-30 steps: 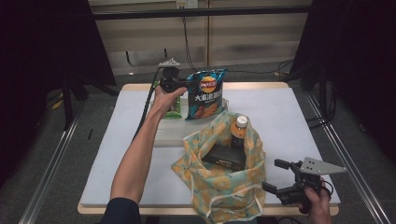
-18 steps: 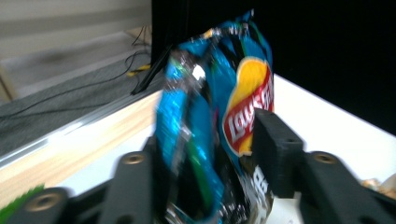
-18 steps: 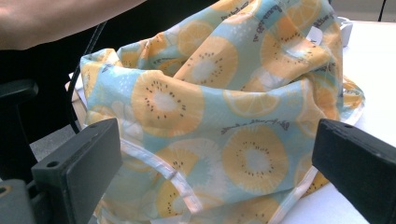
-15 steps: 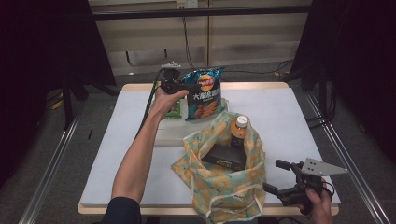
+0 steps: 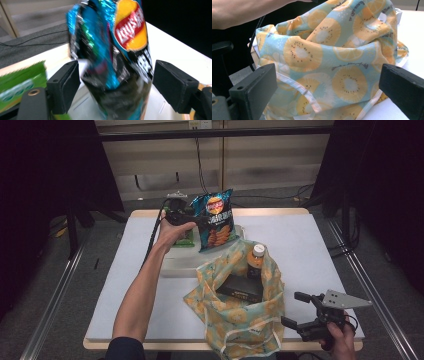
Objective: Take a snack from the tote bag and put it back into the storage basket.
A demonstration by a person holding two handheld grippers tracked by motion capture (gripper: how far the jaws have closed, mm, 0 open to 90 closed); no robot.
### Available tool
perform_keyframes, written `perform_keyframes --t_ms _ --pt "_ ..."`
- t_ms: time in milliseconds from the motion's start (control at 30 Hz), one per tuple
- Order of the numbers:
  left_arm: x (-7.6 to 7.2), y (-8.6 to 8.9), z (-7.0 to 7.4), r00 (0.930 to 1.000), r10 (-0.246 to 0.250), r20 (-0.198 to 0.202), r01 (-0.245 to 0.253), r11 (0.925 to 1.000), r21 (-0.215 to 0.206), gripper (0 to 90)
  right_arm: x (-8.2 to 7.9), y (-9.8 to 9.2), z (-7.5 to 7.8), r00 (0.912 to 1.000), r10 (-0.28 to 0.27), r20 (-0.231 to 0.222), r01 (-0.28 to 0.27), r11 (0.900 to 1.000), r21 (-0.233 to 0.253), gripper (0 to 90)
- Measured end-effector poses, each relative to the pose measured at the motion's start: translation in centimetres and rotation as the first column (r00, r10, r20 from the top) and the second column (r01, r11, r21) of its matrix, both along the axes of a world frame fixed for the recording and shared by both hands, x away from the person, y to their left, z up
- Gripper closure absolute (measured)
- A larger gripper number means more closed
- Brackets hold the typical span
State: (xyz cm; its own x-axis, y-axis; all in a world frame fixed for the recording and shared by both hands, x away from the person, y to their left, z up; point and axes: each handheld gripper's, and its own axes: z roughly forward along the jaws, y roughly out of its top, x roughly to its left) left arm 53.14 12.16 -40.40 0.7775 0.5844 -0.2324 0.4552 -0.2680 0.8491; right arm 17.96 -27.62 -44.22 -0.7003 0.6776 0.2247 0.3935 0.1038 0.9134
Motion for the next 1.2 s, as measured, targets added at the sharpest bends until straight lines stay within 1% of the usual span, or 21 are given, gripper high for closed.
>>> perform_keyframes --t_ms 133,167,233,300,333,367,400,433,533,600,633,667,767,967,1000,1033,1067,1100,1133,1167,1200 --pt "-0.5 0.7 -0.4 0.9997 0.008 -0.024 -0.008 0.9998 0.017 17.2 0.0 0.1 0.0 1.0 0.001 -0.004 -0.001 1.0 -0.005 1.2" --pt "-0.8 0.8 -0.2 0.9999 0.002 -0.016 -0.001 0.9996 0.028 16.7 0.0 0.1 0.0 1.0 0.003 -0.006 -0.003 1.0 -0.005 1.2" --pt "-1.9 0.9 0.3 0.9996 -0.008 0.026 0.008 1.0 0.003 17.5 0.0 0.1 0.0 1.0 0.003 -0.006 -0.003 1.0 -0.006 1.2" --pt "-2.5 1.2 0.7 0.9995 -0.001 0.033 0.0 0.9999 0.015 18.5 0.1 0.1 0.0 1.0 0.002 -0.006 -0.002 1.0 -0.006 1.2" --pt "-2.7 1.5 0.8 0.9993 -0.018 0.031 0.018 0.9998 -0.001 21.2 0.1 0.1 0.0 1.0 0.002 -0.006 -0.002 1.0 -0.006 1.2" --pt "-2.9 1.7 0.9 0.999 -0.023 0.039 0.023 0.9997 0.009 29.4 0.1 0.1 0.0 1.0 0.001 -0.004 -0.001 1.0 -0.007 1.2" --pt "-3.2 1.8 0.9 0.9989 -0.024 0.04 0.023 0.9997 0.003 33.7 0.1 0.1 0.0 1.0 0.0 -0.005 0.0 1.0 -0.007 1.2" --pt "-3.4 2.1 0.9 0.9986 -0.043 0.03 0.044 0.999 -0.011 38.8 0.1 0.1 0.0 1.0 0.0 -0.004 0.0 1.0 -0.008 1.2" --pt "-3.9 2.2 0.5 0.9947 -0.101 0.018 0.102 0.9945 -0.025 65.0 0.1 0.2 0.0 1.0 0.003 -0.002 -0.003 1.0 -0.009 1.2" --pt "-4.2 1.6 0.2 0.9885 -0.15 0.022 0.149 0.9885 0.022 79.1 0.2 0.1 0.0 1.0 0.002 -0.001 -0.002 1.0 -0.009 1.2" --pt "-4.2 1.1 0.0 0.9838 -0.179 0.009 0.179 0.9831 0.041 82.0 0.2 0.1 0.0 1.0 0.002 -0.001 -0.002 1.0 -0.01 1.2" --pt "-4.2 0.8 -0.2 0.9819 -0.19 0.005 0.189 0.9807 0.051 86.3 0.3 0.1 0.0 1.0 0.001 -0.002 -0.001 1.0 -0.009 1.2" --pt "-3.9 -0.5 -1.0 0.975 -0.22 -0.03 0.222 0.9734 0.058 90.0 0.4 0.1 0.0 1.0 0.002 0.001 -0.002 1.0 -0.01 1.2" --pt "-3.8 -2.2 -3.0 0.9648 -0.247 -0.09 0.256 0.9603 0.11 90.0 0.5 0.1 0.0 1.0 0.005 -0.004 -0.005 1.0 -0.013 1.2" --pt "-3.7 -2.4 -3.1 0.9646 -0.246 -0.096 0.256 0.9589 0.122 90.0 0.5 0.0 -0.1 1.0 0.005 -0.003 -0.005 1.0 -0.015 1.2" --pt "-3.7 -2.7 -3.4 0.9626 -0.25 -0.104 0.262 0.9569 0.125 90.0 0.5 0.0 0.0 1.0 0.004 -0.005 -0.004 1.0 -0.014 1.2" --pt "-3.7 -2.8 -3.5 0.9613 -0.252 -0.111 0.264 0.9578 0.113 90.0 0.5 0.0 -0.1 1.0 0.004 -0.006 -0.004 1.0 -0.015 1.2" --pt "-3.6 -3.0 -3.5 0.9598 -0.255 -0.118 0.27 0.9526 0.14 90.0 0.5 -0.1 -0.1 1.0 0.003 -0.006 -0.003 1.0 -0.015 1.2" --pt "-3.5 -3.3 -3.6 0.9597 -0.251 -0.126 0.269 0.9513 0.151 90.0 0.5 -0.1 -0.1 1.0 0.005 -0.006 -0.005 1.0 -0.013 1.2" --pt "-3.3 -3.5 -3.7 0.9603 -0.247 -0.13 0.268 0.946 0.183 90.0 0.5 -0.1 -0.1 1.0 0.003 -0.008 -0.003 1.0 -0.015 1.2" --pt "-3.2 -3.7 -3.8 0.9607 -0.244 -0.133 0.265 0.9462 0.185 89.9 0.5 -0.1 -0.1 0.9999 0.002 -0.01 -0.002 1.0 -0.016 1.2"
